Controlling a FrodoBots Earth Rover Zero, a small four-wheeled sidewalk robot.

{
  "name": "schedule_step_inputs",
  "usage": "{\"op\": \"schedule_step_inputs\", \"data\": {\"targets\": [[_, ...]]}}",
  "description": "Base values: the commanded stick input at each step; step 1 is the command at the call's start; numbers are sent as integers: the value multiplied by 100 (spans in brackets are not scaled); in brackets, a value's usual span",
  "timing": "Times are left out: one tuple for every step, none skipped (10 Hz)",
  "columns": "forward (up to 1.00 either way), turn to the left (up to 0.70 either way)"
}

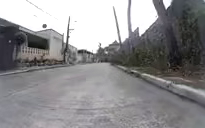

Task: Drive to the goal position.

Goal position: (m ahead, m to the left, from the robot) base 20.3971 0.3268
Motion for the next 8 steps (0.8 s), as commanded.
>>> {"op": "schedule_step_inputs", "data": {"targets": [[100, 0], [100, 0], [100, 0], [100, 0], [100, -4], [100, -13], [100, -27], [100, -29]]}}
